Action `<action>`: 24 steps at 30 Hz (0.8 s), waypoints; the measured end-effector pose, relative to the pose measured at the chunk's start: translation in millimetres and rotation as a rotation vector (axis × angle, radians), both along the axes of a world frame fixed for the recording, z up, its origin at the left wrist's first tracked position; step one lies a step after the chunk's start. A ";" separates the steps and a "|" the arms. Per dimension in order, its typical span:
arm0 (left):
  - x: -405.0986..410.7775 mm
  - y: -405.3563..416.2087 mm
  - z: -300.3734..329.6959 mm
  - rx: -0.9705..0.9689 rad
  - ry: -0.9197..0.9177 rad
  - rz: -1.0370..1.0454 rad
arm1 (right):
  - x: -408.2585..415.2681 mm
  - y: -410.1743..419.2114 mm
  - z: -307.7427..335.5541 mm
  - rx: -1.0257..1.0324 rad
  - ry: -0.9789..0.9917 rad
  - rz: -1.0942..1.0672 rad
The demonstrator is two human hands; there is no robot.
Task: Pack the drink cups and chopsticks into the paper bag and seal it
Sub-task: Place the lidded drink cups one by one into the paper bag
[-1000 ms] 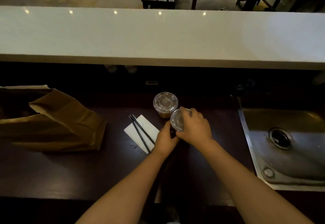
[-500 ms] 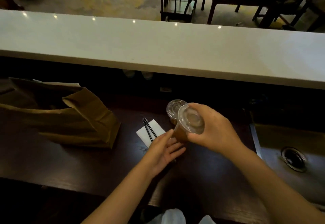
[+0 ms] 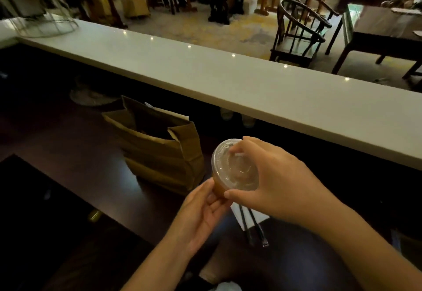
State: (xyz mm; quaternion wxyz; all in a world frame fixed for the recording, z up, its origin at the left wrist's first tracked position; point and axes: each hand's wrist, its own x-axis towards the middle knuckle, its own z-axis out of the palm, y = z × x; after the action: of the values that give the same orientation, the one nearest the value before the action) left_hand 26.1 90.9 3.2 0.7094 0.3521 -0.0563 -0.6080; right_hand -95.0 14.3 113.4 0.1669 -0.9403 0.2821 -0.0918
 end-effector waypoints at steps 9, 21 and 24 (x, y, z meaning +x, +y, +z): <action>70.4 22.3 47.3 0.084 -0.409 -0.018 | 54.3 -6.8 42.4 0.022 0.005 0.166; 277.3 12.2 119.8 -0.179 -1.350 -0.236 | 158.8 -23.1 69.7 0.136 -0.180 0.009; 323.0 -9.6 108.2 -0.303 -1.717 -0.318 | 183.6 -25.3 56.3 0.244 -0.210 -0.052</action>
State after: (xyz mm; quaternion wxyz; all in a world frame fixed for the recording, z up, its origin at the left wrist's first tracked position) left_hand 349.1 81.3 111.4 0.3683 0.5773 -0.6975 -0.2112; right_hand 88.5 -11.0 169.7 0.3060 -0.8907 0.2961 -0.1590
